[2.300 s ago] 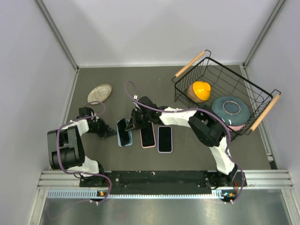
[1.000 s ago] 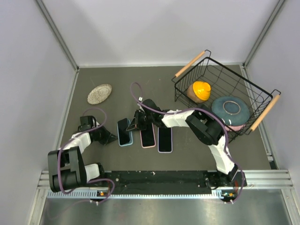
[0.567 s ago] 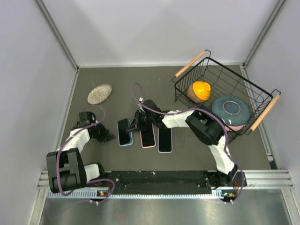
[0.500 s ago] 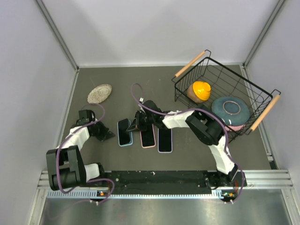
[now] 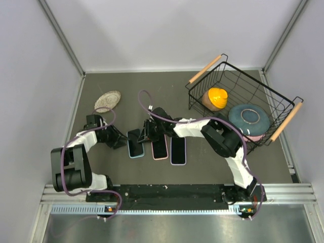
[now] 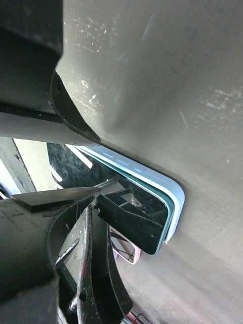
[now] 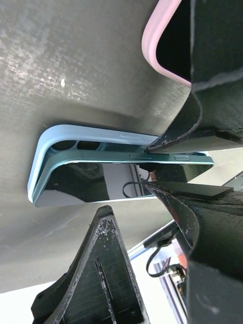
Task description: Put the phone into the phone case
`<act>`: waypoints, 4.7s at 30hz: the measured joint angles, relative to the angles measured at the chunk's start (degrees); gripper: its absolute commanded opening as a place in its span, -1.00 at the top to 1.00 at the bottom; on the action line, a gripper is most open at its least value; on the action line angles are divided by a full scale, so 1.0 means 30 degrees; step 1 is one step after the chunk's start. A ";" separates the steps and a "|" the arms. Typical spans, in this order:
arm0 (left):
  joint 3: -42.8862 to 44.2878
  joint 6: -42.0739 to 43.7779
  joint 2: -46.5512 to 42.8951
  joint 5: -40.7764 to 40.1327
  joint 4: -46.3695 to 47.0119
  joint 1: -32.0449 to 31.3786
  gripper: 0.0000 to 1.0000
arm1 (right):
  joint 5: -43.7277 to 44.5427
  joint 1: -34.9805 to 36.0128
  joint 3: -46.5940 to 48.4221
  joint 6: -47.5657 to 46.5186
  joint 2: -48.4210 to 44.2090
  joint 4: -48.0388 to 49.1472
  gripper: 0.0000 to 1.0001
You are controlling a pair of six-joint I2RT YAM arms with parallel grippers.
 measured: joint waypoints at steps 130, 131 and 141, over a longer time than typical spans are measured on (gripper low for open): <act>0.1049 -0.0168 -0.6186 0.9420 0.3359 -0.2055 -0.40 | -0.7643 -0.3373 -0.1792 0.0627 -0.6244 0.4670 1.00; 0.0772 -0.0641 -0.6186 0.9675 0.4036 -0.2193 -0.33 | -0.7745 -0.3373 -0.2040 0.0852 -0.6244 0.4940 1.00; 0.0131 -0.3840 -0.6142 1.0637 0.8335 -0.3752 0.31 | -0.8619 -0.3373 -0.3891 0.4102 -0.6244 0.9624 0.93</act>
